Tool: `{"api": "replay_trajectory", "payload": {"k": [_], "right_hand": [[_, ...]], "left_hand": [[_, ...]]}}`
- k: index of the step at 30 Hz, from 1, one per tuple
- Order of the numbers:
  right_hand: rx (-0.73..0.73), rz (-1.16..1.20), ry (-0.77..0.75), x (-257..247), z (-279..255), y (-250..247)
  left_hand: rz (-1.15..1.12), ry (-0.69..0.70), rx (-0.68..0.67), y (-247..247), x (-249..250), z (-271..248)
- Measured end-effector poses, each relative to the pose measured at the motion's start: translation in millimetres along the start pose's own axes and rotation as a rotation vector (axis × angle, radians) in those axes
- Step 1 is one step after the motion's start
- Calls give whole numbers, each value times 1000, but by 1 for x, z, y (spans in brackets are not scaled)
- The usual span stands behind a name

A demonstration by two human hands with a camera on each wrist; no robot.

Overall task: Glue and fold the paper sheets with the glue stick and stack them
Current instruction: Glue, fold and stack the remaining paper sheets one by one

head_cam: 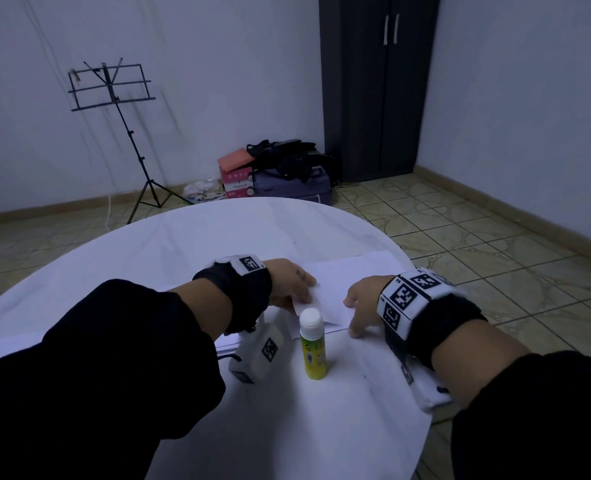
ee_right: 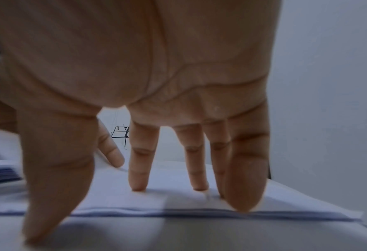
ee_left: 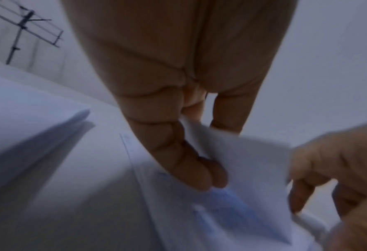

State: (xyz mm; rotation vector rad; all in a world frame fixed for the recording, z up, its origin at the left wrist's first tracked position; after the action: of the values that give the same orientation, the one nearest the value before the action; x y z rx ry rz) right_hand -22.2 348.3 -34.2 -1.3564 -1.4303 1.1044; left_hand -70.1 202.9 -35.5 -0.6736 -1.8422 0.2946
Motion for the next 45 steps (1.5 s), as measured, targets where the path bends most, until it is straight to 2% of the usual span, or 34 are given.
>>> {"api": "replay_trajectory", "payload": {"k": [4,6,9,11,15,17,23,27,32,35,40,45], "right_hand": [[29,48,36,1,-5,-1],[63,55,77,-2,-9,-4],[93,28,182,-1,16,10],[80,-53,196,10,49,32],[87,-155,132,2,16,7],[126,-184,166,8,13,4],[109,-124,319,47,-1,-7],[392,162,477,69,-9,-24],[205,351,420,61,-2,-14],[74,282,310,48,-6,2],[-16,12,237,35,-10,7],[-25,140,197,3,-44,-9]], "left_hand": [[-269,-73,-36,-5,-6,4],[-329,-87,-64,-5,-6,4],[-334,-90,-96,-5,-9,7],[-321,-89,-99,-6,-11,11],[-272,-84,-80,-7,-13,16],[-246,-80,-85,-7,-13,15],[-176,-92,-88,-13,-14,15],[-181,-110,-82,-14,-17,16],[-265,-93,-71,-12,-14,9],[-341,-43,-13,-24,-8,-1],[-539,18,140,-69,-11,-28],[-602,25,261,-114,-43,-73]]}}
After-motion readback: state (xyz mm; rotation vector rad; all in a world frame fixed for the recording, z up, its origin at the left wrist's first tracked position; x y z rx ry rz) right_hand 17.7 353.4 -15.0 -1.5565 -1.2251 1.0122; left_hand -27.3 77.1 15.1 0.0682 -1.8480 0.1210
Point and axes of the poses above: each hand's wrist, its own z-axis towards the middle knuckle, its own y-axis out of the palm, x = y × z, the point moved 4 cm from there along z, towards the middle knuckle, and after that the axes turned 11 degrees about x, right-handed, at the moved point
